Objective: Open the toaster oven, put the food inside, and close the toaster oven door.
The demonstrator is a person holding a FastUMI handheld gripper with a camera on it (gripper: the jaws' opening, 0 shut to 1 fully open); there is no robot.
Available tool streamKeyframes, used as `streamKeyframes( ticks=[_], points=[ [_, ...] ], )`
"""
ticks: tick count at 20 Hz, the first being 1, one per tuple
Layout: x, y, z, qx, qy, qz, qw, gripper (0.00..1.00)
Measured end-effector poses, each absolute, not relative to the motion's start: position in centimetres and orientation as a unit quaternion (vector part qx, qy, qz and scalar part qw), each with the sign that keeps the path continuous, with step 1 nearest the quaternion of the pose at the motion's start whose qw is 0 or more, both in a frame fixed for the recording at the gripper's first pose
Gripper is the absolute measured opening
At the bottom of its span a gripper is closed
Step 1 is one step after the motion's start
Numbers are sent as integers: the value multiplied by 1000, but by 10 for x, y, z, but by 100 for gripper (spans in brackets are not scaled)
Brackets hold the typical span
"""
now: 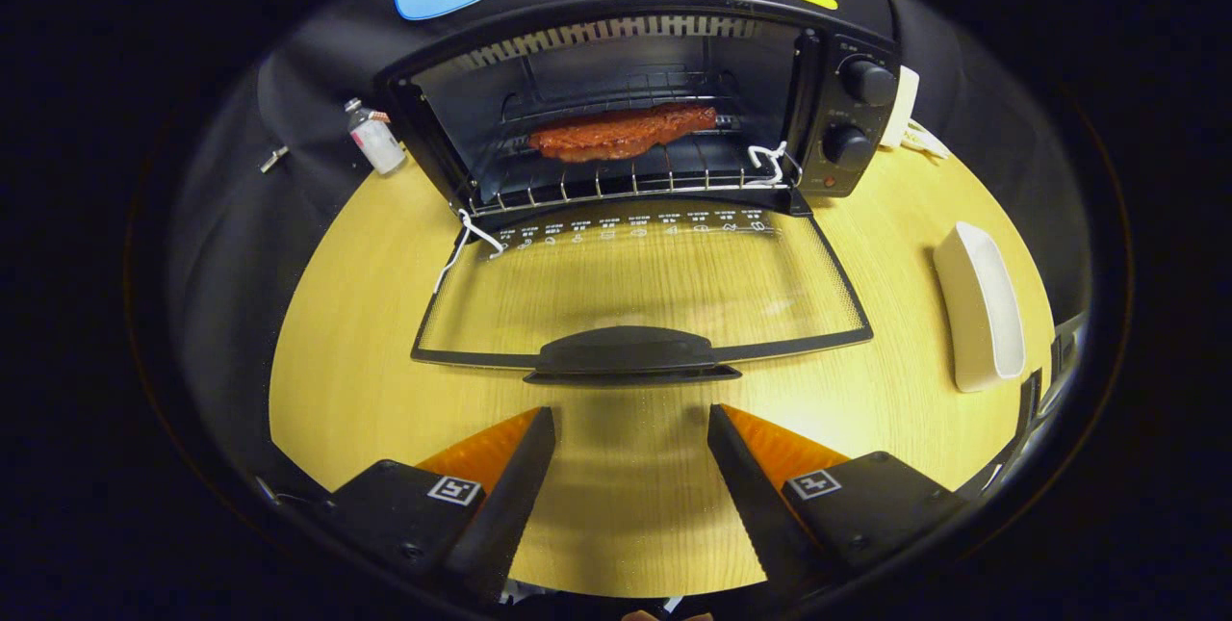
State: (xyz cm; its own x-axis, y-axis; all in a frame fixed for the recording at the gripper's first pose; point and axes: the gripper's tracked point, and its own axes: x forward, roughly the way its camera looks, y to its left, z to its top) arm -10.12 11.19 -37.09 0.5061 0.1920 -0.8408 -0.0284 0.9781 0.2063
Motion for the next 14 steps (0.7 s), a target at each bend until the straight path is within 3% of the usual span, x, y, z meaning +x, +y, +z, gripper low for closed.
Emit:
streamKeyframes(
  ticks=[14],
  points=[
    [-91,108,-349,76,465,45,881,98]
  ],
)
